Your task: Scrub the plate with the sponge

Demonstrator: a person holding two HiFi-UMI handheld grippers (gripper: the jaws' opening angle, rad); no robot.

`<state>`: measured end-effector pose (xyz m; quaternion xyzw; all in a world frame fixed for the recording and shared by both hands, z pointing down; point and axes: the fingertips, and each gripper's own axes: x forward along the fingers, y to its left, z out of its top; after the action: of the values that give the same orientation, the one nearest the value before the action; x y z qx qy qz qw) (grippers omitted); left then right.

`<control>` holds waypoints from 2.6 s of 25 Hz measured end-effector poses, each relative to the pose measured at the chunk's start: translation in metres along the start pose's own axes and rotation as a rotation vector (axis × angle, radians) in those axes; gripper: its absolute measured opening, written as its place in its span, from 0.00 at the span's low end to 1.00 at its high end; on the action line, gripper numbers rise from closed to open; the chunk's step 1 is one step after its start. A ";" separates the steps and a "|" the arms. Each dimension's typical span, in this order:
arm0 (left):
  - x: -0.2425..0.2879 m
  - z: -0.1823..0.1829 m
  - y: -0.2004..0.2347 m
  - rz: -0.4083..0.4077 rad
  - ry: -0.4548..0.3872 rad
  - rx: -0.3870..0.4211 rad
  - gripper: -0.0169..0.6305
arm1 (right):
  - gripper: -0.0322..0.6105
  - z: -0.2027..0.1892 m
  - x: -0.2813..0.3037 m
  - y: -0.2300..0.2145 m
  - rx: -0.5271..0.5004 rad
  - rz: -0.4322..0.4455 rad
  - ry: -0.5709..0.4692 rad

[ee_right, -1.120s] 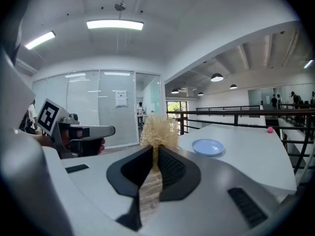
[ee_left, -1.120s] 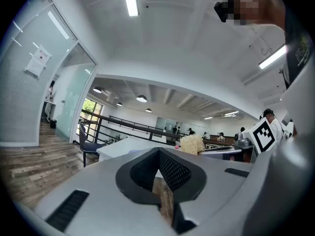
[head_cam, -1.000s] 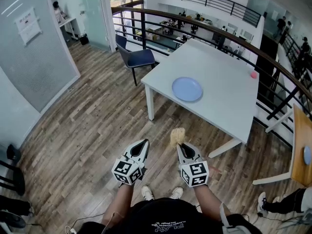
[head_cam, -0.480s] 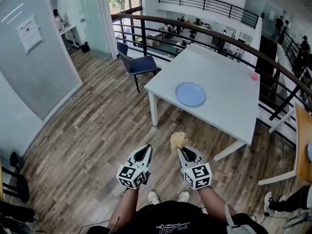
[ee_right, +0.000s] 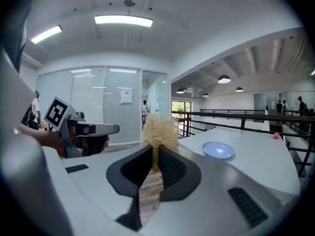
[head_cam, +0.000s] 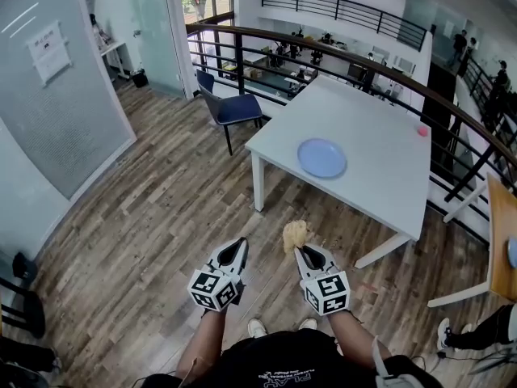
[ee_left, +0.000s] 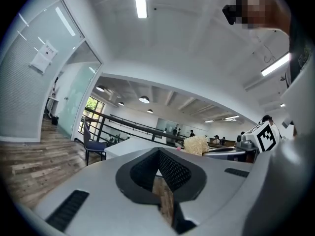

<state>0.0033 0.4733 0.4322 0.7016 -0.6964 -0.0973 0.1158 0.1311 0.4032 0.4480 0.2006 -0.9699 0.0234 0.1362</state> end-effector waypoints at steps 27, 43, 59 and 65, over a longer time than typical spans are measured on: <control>0.106 -0.004 0.020 -0.050 0.094 0.050 0.04 | 0.12 0.012 0.074 -0.083 0.065 -0.032 -0.021; 0.213 0.002 0.038 0.006 0.137 0.061 0.04 | 0.12 0.029 0.132 -0.174 0.083 0.023 -0.007; 0.284 -0.012 0.033 0.037 0.174 0.051 0.04 | 0.12 0.017 0.156 -0.248 0.111 0.047 0.013; 0.304 -0.014 0.030 0.033 0.182 0.057 0.04 | 0.12 0.013 0.162 -0.270 0.125 0.034 0.009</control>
<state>-0.0180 0.1700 0.4620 0.6990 -0.6969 -0.0111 0.1602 0.0913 0.0923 0.4770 0.1922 -0.9692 0.0870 0.1271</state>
